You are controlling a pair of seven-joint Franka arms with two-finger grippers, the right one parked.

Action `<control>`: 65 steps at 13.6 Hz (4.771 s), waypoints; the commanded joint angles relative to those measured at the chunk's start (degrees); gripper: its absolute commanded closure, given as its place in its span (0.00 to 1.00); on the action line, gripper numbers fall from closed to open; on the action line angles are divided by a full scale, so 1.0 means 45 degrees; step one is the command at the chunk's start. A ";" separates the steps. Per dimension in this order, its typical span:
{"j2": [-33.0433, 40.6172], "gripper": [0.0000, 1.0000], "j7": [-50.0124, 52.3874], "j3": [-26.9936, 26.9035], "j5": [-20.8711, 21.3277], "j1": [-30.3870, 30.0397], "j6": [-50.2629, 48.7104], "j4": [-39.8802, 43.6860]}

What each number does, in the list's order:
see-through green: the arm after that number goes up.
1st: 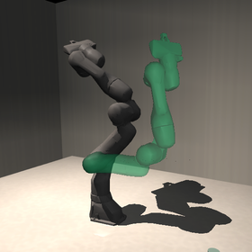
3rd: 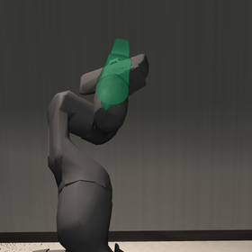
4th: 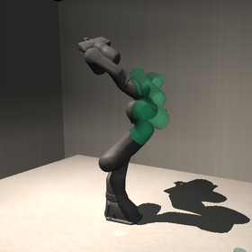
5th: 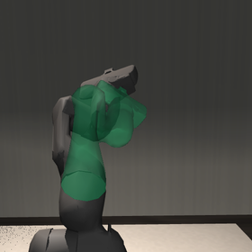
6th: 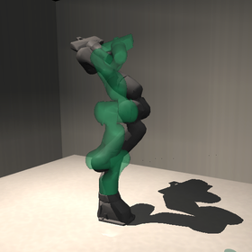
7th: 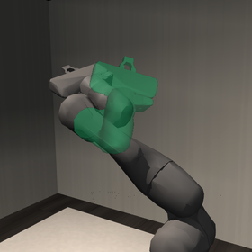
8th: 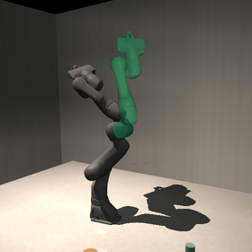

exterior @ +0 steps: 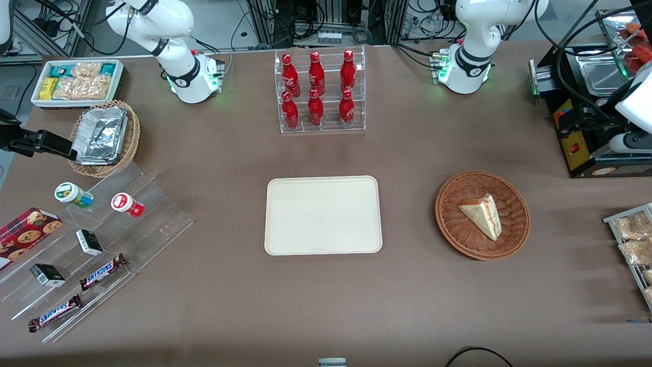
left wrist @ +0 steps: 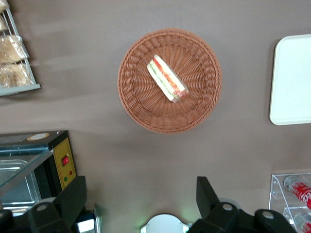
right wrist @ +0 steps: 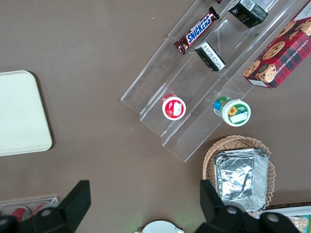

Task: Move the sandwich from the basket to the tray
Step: 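Move the left gripper over the sandwich in the wicker basket, then lower the left gripper and close it on the packaged sandwich, then lift the sandwich and carry it over the cream tray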

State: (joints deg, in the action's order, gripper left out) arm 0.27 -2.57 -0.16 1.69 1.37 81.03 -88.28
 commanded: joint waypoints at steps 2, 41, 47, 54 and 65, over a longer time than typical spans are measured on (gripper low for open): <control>0.0078 0.00 0.0239 0.0212 0.0035 -0.0089 -0.0156 -0.0090; -0.3086 0.13 1.1467 0.0407 -0.0121 0.0555 1.4629 -0.9485; -0.3185 0.81 1.2037 0.0562 -0.0121 0.0770 1.4513 -0.9037; -0.2130 0.85 1.1822 0.1555 0.0133 0.0751 1.1123 -0.7576; -0.4332 0.84 1.3188 0.3571 0.1090 0.4184 0.7989 -0.2479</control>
State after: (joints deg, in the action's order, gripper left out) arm -13.51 54.70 16.26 5.16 16.48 118.68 -106.50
